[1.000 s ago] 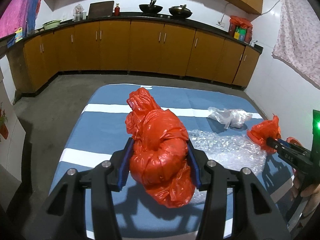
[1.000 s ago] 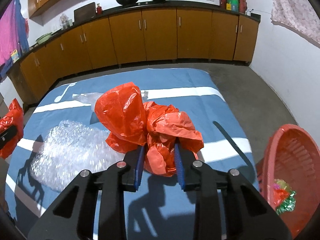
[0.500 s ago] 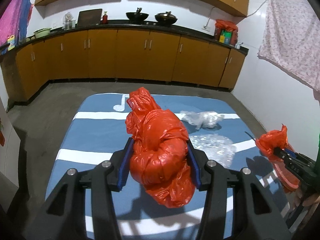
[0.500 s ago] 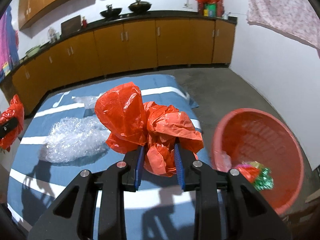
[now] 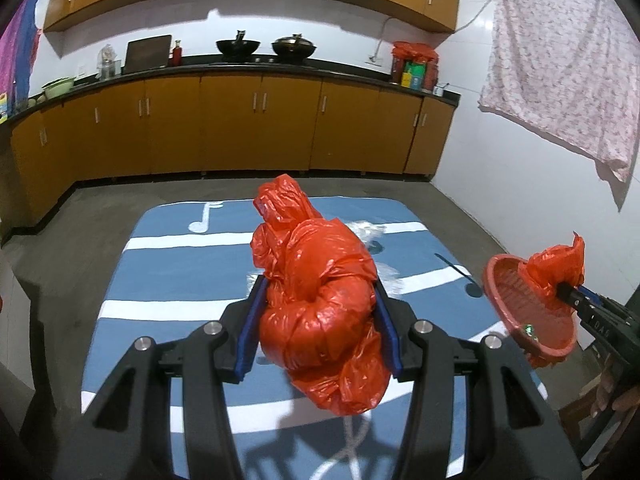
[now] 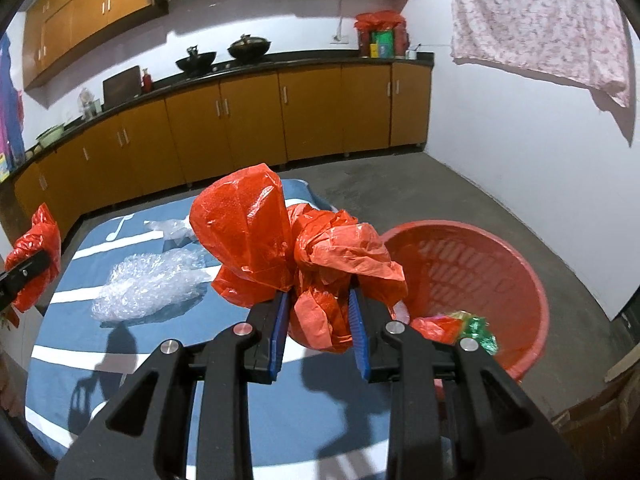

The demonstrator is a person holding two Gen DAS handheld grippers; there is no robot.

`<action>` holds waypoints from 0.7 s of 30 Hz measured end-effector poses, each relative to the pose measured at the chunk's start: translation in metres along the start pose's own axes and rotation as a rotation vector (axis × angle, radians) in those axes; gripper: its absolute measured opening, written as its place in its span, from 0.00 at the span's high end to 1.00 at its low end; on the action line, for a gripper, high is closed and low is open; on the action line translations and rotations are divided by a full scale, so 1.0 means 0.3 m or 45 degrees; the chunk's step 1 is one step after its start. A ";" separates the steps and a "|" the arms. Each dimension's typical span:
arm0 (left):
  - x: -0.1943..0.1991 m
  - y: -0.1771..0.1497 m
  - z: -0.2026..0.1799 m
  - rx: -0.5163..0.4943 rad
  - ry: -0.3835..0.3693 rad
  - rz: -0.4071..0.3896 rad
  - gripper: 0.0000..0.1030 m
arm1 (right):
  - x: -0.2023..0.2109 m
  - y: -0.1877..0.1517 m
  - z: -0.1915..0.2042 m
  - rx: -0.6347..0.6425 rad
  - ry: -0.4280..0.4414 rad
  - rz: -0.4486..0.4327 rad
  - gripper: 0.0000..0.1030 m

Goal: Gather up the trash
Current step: 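Carry both red bags over the red basket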

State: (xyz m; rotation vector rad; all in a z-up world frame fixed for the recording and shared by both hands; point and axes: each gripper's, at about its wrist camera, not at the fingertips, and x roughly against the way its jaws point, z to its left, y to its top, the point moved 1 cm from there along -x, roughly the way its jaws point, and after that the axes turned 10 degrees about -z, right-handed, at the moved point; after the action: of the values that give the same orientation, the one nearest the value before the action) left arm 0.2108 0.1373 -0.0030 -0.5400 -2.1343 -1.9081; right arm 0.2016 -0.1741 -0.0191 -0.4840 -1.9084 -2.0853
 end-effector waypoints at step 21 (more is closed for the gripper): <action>-0.013 -0.044 -0.296 -0.108 -0.188 0.044 0.53 | 0.109 -0.050 -0.209 -0.110 -0.199 -0.029 0.72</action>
State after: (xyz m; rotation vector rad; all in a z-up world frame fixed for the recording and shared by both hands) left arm 0.2023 0.0479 -0.0051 -0.7519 -2.1228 -2.0047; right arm 0.1619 -0.2343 -0.0237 -0.6658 -1.9207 -2.2110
